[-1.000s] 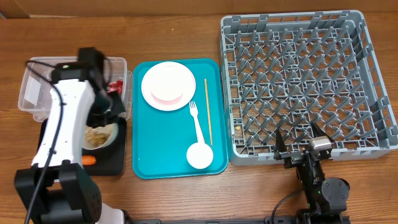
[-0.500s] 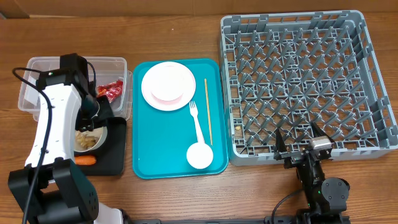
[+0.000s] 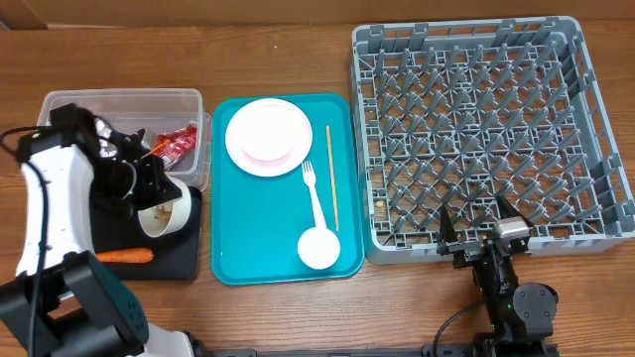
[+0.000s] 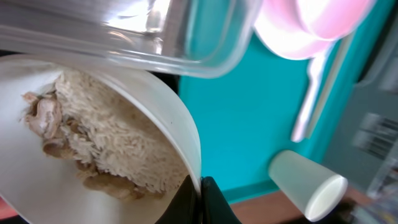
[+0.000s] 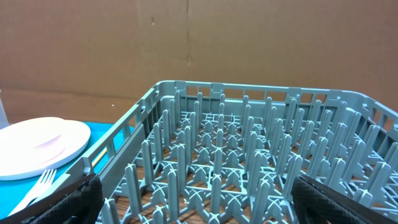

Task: Sort waste into correct bins and load items into the dishwasher
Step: 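Tilt the rice bowl with the left gripper to pour food onto the black tray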

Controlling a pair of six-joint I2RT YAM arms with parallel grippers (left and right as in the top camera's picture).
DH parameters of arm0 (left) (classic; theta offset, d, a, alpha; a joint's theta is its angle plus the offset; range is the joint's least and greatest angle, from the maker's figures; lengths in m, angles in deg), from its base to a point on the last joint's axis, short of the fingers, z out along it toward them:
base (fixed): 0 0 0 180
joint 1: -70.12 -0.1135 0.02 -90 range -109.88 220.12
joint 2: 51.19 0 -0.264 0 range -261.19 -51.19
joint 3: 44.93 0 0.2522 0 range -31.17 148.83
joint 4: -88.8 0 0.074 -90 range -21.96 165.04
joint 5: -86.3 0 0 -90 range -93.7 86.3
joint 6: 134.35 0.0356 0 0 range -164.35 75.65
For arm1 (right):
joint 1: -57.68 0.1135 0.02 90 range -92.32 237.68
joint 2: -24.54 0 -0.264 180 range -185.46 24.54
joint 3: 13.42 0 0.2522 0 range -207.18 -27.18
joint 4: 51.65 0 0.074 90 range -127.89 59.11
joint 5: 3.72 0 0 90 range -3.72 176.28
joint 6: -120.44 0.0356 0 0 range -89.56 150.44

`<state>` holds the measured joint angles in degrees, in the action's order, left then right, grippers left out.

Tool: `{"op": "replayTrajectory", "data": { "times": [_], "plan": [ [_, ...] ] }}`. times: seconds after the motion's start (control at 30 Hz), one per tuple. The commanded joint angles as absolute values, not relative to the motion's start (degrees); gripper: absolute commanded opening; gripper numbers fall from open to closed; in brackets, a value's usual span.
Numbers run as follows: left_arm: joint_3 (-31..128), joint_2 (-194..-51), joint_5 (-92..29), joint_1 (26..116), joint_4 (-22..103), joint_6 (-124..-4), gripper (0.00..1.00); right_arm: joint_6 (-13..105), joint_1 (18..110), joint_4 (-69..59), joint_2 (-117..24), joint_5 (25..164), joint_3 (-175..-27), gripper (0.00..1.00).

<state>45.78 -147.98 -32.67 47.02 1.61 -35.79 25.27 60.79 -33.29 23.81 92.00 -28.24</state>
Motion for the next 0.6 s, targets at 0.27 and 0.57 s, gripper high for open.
{"op": "replayTrajectory", "data": {
  "times": [0.27,0.57],
  "plan": [
    [45.69,-148.14,-62.77,33.19,-7.06,-9.00,0.05,25.03,61.10,-33.53,24.27,91.93,-27.63,1.00],
    [41.35,-148.14,-65.48,28.71,-8.11,-4.54,0.05,25.03,61.10,-33.53,24.27,91.93,-27.63,1.00]
  ]
}}
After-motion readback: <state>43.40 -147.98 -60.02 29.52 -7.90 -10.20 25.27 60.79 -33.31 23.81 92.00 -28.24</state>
